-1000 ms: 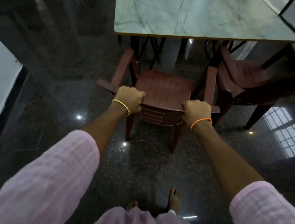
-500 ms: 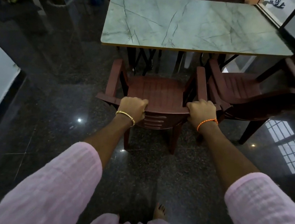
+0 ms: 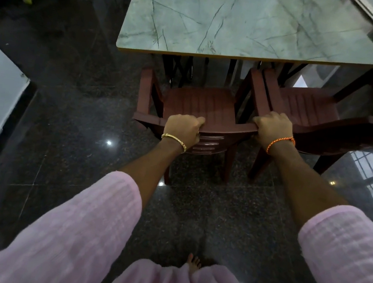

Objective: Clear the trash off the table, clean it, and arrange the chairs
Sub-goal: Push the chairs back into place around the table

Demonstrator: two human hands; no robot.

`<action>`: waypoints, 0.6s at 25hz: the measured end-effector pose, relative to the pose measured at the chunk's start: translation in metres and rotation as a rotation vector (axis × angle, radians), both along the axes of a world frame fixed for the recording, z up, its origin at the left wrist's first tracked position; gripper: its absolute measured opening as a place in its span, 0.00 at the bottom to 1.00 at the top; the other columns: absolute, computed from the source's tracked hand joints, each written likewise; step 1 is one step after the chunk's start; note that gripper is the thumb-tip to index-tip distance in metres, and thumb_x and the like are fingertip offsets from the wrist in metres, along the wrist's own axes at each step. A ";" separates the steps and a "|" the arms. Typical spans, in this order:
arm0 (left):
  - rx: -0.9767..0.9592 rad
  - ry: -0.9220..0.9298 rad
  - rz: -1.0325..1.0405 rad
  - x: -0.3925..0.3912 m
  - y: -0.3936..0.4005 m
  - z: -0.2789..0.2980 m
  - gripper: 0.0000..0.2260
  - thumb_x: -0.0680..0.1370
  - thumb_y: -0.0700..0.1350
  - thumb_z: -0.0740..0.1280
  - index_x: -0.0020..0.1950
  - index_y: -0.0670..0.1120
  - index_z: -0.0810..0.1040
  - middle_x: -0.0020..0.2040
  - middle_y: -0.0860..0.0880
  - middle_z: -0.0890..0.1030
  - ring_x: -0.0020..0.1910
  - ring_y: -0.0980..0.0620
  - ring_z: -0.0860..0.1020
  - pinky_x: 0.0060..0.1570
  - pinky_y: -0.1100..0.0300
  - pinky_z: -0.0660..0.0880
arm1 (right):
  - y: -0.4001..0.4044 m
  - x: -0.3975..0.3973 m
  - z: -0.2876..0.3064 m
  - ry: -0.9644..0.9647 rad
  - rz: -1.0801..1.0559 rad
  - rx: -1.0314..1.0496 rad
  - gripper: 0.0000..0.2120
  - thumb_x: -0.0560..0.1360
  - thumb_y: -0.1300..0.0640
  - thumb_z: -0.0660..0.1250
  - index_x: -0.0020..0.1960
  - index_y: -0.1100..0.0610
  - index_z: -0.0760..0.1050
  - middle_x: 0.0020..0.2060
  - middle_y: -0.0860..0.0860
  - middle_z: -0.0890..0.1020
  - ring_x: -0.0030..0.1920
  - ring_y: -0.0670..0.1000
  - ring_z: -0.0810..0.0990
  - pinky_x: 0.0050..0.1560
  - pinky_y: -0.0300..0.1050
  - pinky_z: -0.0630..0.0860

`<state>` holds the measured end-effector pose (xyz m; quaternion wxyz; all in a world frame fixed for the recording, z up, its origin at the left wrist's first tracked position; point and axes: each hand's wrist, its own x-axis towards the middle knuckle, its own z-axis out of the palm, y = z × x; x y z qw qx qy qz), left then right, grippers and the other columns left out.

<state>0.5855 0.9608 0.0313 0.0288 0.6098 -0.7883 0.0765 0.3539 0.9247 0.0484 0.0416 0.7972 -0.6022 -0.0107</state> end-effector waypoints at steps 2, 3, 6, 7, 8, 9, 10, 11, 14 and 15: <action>-0.001 0.010 0.001 -0.006 -0.005 0.001 0.09 0.71 0.46 0.67 0.50 0.46 0.76 0.41 0.46 0.82 0.42 0.40 0.81 0.33 0.56 0.64 | -0.006 -0.005 0.001 -0.002 0.000 -0.013 0.10 0.71 0.62 0.65 0.51 0.59 0.80 0.46 0.59 0.82 0.53 0.62 0.77 0.54 0.52 0.69; -0.003 0.013 -0.002 -0.008 -0.008 0.002 0.09 0.71 0.46 0.67 0.50 0.46 0.76 0.41 0.46 0.83 0.42 0.40 0.81 0.33 0.56 0.64 | -0.008 -0.006 0.001 -0.009 -0.003 -0.021 0.10 0.71 0.62 0.65 0.51 0.59 0.80 0.46 0.59 0.82 0.53 0.62 0.76 0.54 0.52 0.69; -0.015 0.016 -0.010 -0.008 -0.013 0.003 0.10 0.70 0.46 0.67 0.51 0.46 0.76 0.42 0.46 0.82 0.43 0.40 0.81 0.33 0.55 0.64 | -0.011 -0.006 0.000 -0.032 -0.017 -0.040 0.10 0.72 0.63 0.65 0.52 0.59 0.80 0.45 0.59 0.82 0.53 0.62 0.76 0.55 0.53 0.68; -0.020 0.015 -0.015 -0.007 -0.014 0.001 0.11 0.70 0.46 0.67 0.51 0.46 0.76 0.42 0.46 0.82 0.43 0.40 0.81 0.33 0.55 0.64 | -0.010 -0.004 -0.001 -0.037 -0.022 -0.048 0.10 0.72 0.63 0.64 0.52 0.59 0.80 0.46 0.60 0.82 0.53 0.62 0.76 0.55 0.53 0.68; -0.027 0.013 -0.020 -0.006 -0.013 0.000 0.11 0.70 0.46 0.67 0.51 0.46 0.76 0.42 0.46 0.82 0.43 0.40 0.81 0.33 0.56 0.64 | -0.009 -0.003 -0.002 -0.046 -0.026 -0.054 0.10 0.73 0.63 0.63 0.52 0.59 0.80 0.46 0.60 0.82 0.53 0.62 0.76 0.56 0.53 0.68; -0.032 0.011 -0.022 -0.005 -0.013 -0.002 0.11 0.70 0.46 0.67 0.51 0.46 0.76 0.43 0.46 0.82 0.43 0.40 0.81 0.33 0.56 0.64 | -0.008 -0.001 -0.003 -0.057 -0.026 -0.056 0.10 0.74 0.64 0.62 0.52 0.60 0.80 0.46 0.60 0.82 0.53 0.61 0.76 0.56 0.53 0.68; -0.035 0.008 -0.023 -0.004 -0.012 -0.003 0.11 0.70 0.47 0.67 0.51 0.46 0.76 0.43 0.46 0.82 0.43 0.40 0.81 0.33 0.56 0.64 | -0.008 0.000 -0.003 -0.066 -0.026 -0.057 0.11 0.74 0.64 0.62 0.52 0.60 0.80 0.45 0.60 0.82 0.53 0.61 0.75 0.56 0.52 0.68; -0.038 0.006 -0.026 -0.003 -0.012 -0.003 0.11 0.70 0.47 0.67 0.51 0.46 0.76 0.43 0.46 0.82 0.43 0.40 0.81 0.33 0.56 0.64 | -0.007 0.001 -0.004 -0.072 -0.028 -0.058 0.11 0.74 0.64 0.61 0.51 0.61 0.81 0.45 0.60 0.82 0.53 0.61 0.75 0.56 0.52 0.67; -0.039 0.010 -0.026 0.000 -0.010 -0.003 0.12 0.71 0.49 0.67 0.52 0.46 0.76 0.43 0.46 0.82 0.44 0.40 0.81 0.34 0.56 0.66 | -0.005 0.003 -0.006 -0.089 -0.034 -0.063 0.11 0.74 0.65 0.61 0.51 0.61 0.81 0.45 0.61 0.82 0.53 0.61 0.75 0.56 0.52 0.67; -0.035 0.007 -0.026 -0.001 -0.008 -0.003 0.12 0.71 0.49 0.67 0.52 0.46 0.76 0.44 0.46 0.82 0.44 0.41 0.81 0.34 0.56 0.66 | -0.003 0.002 -0.006 -0.093 -0.035 -0.070 0.10 0.74 0.65 0.61 0.50 0.61 0.81 0.44 0.61 0.82 0.52 0.61 0.75 0.55 0.52 0.67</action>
